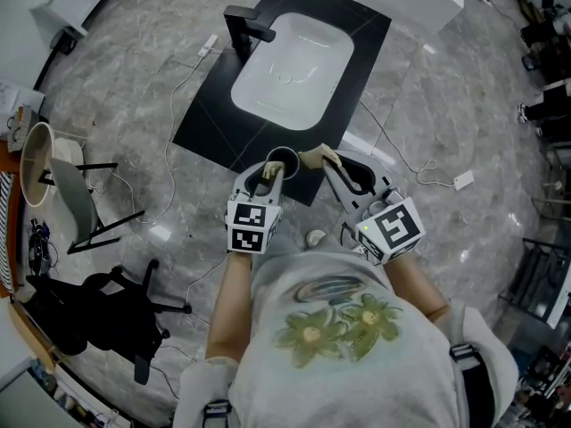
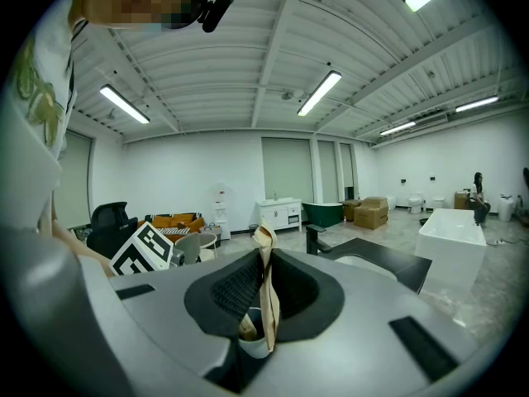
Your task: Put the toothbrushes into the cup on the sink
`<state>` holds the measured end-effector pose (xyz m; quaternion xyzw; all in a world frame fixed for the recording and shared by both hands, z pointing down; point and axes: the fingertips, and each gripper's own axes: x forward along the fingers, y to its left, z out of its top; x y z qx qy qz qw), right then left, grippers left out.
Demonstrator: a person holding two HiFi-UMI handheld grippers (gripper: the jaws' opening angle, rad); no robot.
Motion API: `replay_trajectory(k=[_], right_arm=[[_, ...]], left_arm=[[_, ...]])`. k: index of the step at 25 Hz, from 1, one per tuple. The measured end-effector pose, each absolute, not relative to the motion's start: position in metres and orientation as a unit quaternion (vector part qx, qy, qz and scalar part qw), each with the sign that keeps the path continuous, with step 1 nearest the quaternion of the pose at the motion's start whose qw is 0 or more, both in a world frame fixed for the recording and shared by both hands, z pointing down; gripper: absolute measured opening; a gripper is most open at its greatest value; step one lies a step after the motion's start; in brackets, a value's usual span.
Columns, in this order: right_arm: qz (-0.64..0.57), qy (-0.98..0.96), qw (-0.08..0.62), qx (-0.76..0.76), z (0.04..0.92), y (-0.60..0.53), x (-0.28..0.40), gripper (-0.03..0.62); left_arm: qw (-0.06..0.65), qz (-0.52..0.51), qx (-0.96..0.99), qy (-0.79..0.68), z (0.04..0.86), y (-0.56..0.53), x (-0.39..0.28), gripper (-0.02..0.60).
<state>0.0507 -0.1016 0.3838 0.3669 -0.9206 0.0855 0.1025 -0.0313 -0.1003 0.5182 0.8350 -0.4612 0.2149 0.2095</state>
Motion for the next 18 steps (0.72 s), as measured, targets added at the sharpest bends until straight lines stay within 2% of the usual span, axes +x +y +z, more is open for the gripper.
replay_trajectory(k=[5, 18], right_arm=[[0.084, -0.922, 0.103, 0.362, 0.383, -0.096, 0.047, 0.058], [0.080, -0.924, 0.101, 0.359, 0.381, -0.094, 0.039, 0.058]], left_arm=[[0.211, 0.209, 0.834, -0.466, 0.516, -0.097, -0.034, 0.145], [0.193, 0.179, 0.839, -0.477, 0.495, -0.098, -0.048, 0.219]])
